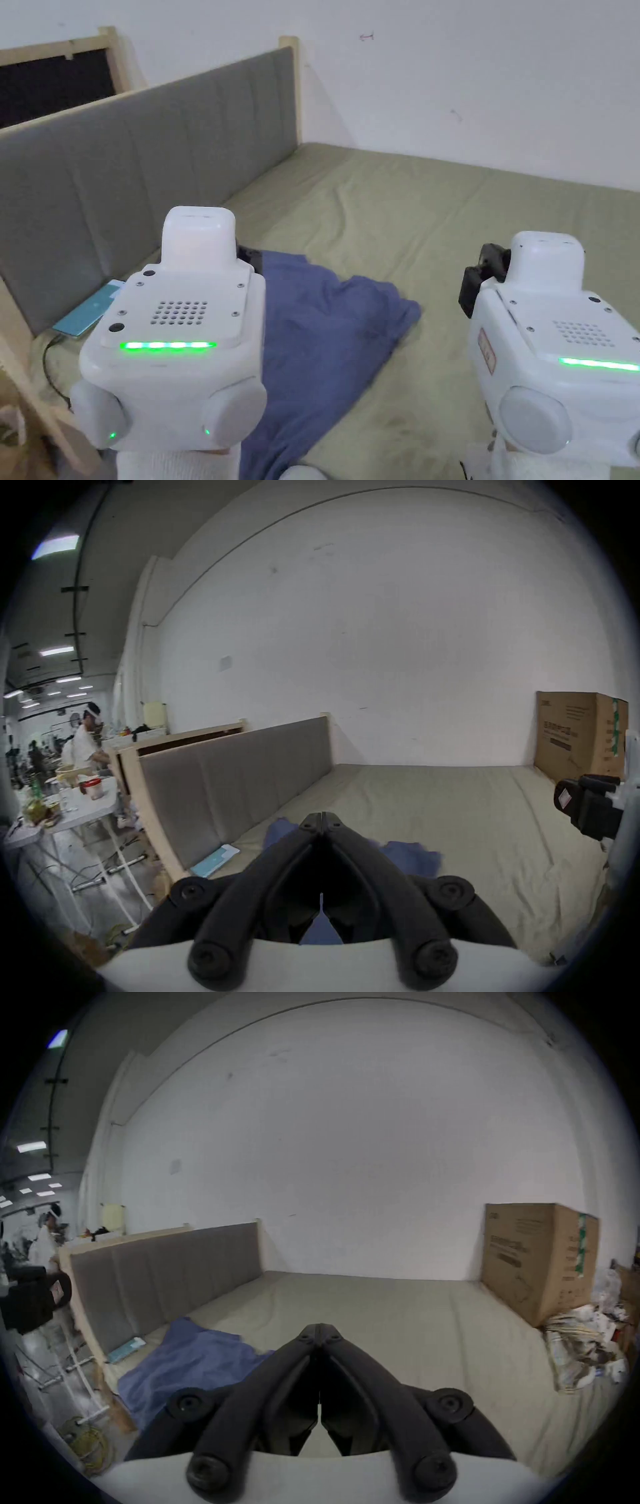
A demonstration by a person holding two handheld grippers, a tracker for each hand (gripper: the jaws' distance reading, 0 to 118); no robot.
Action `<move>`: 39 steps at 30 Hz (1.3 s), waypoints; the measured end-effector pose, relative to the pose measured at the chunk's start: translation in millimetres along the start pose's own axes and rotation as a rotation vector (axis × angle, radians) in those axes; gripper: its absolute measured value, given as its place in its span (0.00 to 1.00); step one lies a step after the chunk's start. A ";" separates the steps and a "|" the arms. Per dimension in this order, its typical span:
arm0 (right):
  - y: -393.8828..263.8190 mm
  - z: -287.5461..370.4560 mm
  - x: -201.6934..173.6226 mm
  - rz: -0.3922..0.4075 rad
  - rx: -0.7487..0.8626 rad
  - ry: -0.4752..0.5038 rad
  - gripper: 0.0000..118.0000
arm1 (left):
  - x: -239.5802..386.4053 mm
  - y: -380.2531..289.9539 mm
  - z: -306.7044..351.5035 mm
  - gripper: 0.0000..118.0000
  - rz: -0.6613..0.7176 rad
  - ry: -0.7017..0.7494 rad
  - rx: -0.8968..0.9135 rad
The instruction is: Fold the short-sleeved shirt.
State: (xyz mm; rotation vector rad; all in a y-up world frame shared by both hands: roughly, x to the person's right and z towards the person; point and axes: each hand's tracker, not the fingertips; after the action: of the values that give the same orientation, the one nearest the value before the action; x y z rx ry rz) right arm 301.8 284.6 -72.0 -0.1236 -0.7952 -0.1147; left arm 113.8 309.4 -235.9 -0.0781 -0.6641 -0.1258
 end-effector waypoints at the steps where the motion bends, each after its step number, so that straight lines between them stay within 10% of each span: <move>1: 0.0 -3.4 -9.6 0.010 -0.003 0.022 0.00 | -8.0 -1.0 1.1 0.00 0.001 0.025 0.002; 24: -38.3 -48.6 -38.3 0.020 -0.160 0.095 0.00 | -21.0 -70.5 -123.4 0.02 0.038 -0.078 -0.353; 27: -49.0 -60.6 -33.3 0.016 -0.200 0.081 0.00 | -9.9 -87.9 -160.0 0.29 0.048 -0.112 -0.444; 30: -61.1 -75.6 -27.5 0.015 -0.243 0.064 0.00 | 5.3 -109.2 -197.9 0.85 0.010 -0.166 -0.565; 39: -98.0 -116.9 -7.9 -0.026 -0.367 0.028 0.00 | 55.5 -171.4 -275.0 0.85 -0.074 -0.285 -0.834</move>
State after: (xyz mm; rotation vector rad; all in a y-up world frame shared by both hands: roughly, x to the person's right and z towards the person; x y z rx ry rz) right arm 364.0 170.4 -152.2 -0.4582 -0.7419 -0.2861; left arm 300.4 103.9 -411.9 -0.8868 -0.8636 -0.4647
